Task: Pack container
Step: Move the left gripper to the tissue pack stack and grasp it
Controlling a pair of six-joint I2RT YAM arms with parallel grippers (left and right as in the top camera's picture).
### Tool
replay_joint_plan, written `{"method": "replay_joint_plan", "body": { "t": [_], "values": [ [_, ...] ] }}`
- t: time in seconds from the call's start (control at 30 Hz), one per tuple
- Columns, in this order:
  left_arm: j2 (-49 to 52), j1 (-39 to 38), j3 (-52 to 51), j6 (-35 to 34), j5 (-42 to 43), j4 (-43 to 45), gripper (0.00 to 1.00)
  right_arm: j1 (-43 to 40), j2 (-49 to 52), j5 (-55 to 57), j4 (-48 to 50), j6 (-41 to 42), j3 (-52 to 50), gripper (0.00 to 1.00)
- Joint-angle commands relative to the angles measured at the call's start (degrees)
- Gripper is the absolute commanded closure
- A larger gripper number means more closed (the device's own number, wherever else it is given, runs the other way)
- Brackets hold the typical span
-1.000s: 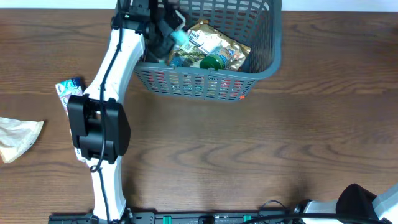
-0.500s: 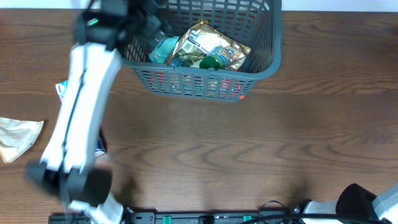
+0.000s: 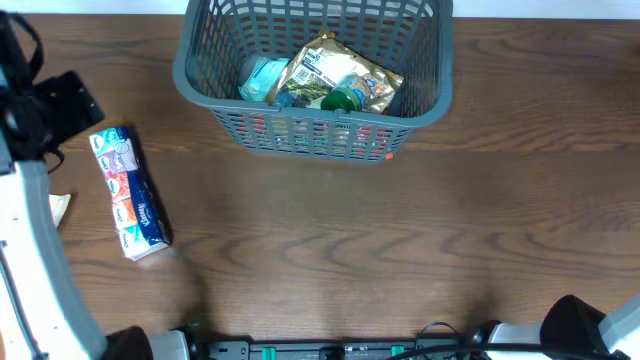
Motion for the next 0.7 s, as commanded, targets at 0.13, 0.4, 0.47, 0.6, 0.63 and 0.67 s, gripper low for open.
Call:
{"method": "replay_joint_plan", "body": {
  "t": [0.13,0.4,0.47,0.6,0.63,0.67],
  "values": [
    [1.2,5.55,-21.92,-1.53,4.5,12.2,0.01,-0.42,-0.31,-1.18,0.61,-0.74,-0.04,0.01],
    [2.93,5.86,-42.21,13.18,9.2,30.95,0.02,-0.37,-0.31,-1.6,0.59,-0.76,-0.04,0.01],
    [4.11,5.86,-43.85,16.44,9.97,32.94,0.01,-0.37,-0.31,-1.6,0.59,-0.76,-0.04,0.01],
    [7.26,5.86,-45.03,18.6,10.16,36.37,0.02,-0.37,-0.31,-1.57,0.5,-0.76,-0.04,0.01],
    [8.28,5.86,-45.16,19.06,10.29,37.29,0.02,-0.37,-0.31,-1.57,0.5,-0.79,-0.02,0.01],
    [9.46,5.86,-45.16,19.47,10.34,38.16,0.02,-0.37,-0.31,-1.57,0.5,-0.79,-0.04,0.01]
  ]
}}
